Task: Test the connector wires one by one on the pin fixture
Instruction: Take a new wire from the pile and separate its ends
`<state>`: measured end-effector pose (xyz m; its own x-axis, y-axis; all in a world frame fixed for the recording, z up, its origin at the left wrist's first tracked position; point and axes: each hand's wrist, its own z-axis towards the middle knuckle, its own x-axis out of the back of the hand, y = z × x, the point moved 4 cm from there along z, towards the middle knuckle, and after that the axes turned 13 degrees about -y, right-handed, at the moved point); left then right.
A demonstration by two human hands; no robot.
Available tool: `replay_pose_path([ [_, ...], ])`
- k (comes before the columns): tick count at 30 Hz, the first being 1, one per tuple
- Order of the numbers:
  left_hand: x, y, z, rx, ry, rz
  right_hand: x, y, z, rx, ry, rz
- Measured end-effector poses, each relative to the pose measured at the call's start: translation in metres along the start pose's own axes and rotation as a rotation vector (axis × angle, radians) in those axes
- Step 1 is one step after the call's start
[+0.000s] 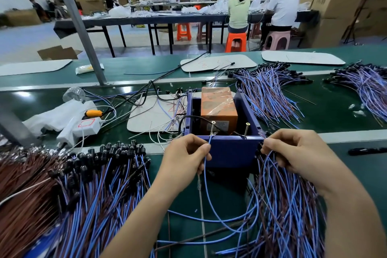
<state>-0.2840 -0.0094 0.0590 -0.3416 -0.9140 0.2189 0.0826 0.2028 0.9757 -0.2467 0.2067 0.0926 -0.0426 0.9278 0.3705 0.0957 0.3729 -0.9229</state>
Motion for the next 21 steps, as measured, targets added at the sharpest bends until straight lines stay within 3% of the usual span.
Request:
replay_pose_path([
  [21,-0.001,-0.006,0.002,0.059,0.024,0.018,-0.013,0.013,0.016,-0.059,-0.086,-0.148],
])
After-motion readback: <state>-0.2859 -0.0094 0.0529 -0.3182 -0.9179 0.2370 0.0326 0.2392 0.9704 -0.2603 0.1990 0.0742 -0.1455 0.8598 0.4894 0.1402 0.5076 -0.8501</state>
